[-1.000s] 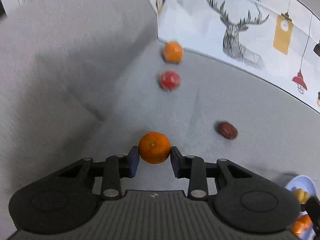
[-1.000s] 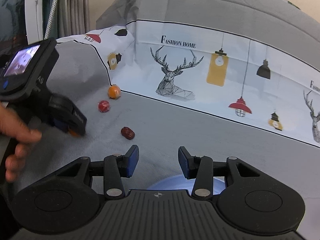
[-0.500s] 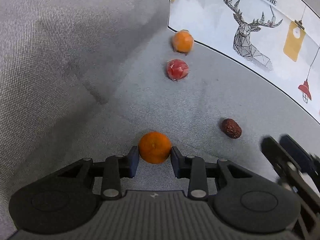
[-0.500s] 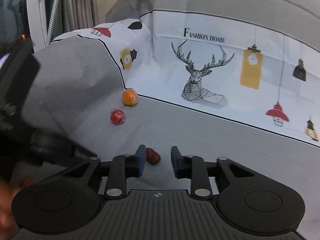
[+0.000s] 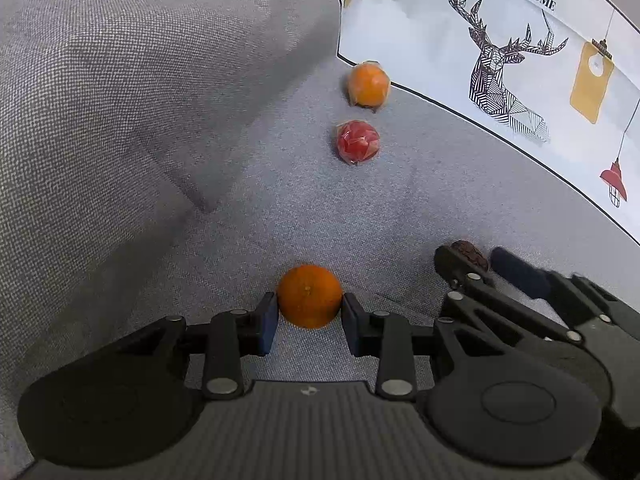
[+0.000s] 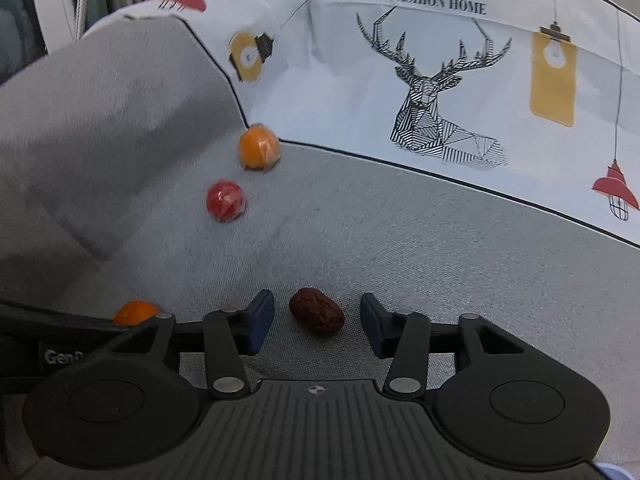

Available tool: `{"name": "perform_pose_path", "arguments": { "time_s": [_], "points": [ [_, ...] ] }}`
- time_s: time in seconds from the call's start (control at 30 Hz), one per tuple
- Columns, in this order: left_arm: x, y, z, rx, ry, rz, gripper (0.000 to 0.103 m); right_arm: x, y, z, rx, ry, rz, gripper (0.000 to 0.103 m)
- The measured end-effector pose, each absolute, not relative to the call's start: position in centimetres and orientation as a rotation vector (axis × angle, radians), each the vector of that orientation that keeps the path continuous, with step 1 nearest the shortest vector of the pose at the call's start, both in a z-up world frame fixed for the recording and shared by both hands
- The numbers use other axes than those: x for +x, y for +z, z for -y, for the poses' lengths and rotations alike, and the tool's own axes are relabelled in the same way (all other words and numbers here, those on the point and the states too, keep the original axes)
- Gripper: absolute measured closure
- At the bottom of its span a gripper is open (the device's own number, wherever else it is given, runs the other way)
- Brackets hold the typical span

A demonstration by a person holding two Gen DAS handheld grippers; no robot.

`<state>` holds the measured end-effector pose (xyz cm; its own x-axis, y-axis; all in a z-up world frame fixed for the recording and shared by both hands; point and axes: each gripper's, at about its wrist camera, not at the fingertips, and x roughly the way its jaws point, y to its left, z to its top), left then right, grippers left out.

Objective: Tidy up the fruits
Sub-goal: 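Grasp a mandarin orange with the left gripper while the right gripper grasps a dark red date, then carry the orange with the left gripper while the right gripper carries the date over the plate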

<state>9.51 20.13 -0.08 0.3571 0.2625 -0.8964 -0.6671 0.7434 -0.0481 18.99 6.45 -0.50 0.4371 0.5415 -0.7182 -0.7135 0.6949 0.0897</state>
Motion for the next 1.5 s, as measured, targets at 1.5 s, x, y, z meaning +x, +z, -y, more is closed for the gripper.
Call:
{"name": "perform_pose_path", "arguments": {
  "time_s": [1.5],
  "points": [
    [6.0, 9.1, -9.7, -0.231, 0.274, -0.762, 0.065, 9.6, 9.7, 17.3, -0.043, 0.500, -0.648, 0.071]
  ]
}}
